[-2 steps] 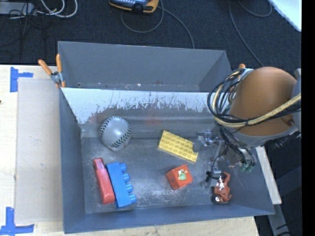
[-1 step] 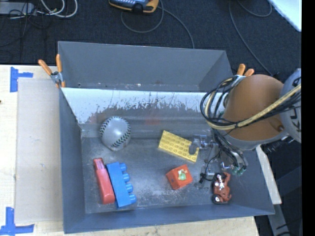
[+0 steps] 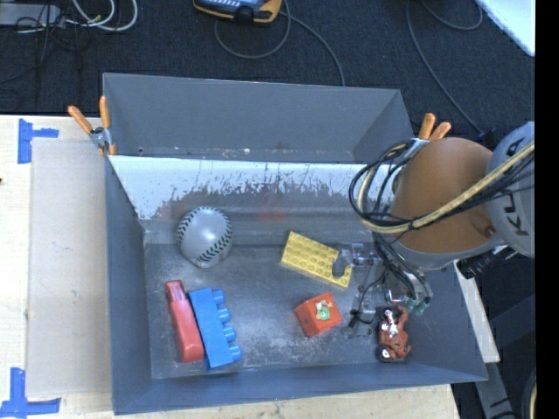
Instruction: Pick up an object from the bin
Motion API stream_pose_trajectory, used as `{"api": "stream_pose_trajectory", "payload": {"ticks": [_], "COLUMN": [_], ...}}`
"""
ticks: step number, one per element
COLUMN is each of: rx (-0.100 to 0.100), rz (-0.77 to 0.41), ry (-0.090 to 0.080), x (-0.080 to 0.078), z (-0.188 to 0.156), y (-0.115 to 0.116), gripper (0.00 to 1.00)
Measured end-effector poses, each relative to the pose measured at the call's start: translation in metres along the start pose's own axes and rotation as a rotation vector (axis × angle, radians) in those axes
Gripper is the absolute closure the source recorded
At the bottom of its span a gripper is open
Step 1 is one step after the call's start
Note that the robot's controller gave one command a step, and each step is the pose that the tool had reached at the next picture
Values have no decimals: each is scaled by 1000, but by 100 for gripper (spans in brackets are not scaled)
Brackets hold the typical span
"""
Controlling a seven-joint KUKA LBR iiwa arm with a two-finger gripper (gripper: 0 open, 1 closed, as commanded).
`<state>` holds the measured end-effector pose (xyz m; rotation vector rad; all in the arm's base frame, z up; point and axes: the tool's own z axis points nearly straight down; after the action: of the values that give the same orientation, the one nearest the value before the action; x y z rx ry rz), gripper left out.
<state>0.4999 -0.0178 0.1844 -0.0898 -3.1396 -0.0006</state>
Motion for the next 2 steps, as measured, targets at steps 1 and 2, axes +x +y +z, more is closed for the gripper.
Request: {"api": "stream_pose_trajectory", "payload": {"ticks": [1,2], "rx": [-3,0], "rz": [89,-121], "ry": [7,-4], "x": [0,-5], "z": [-3,6], "y": [28,26], "gripper": [0,0]}}
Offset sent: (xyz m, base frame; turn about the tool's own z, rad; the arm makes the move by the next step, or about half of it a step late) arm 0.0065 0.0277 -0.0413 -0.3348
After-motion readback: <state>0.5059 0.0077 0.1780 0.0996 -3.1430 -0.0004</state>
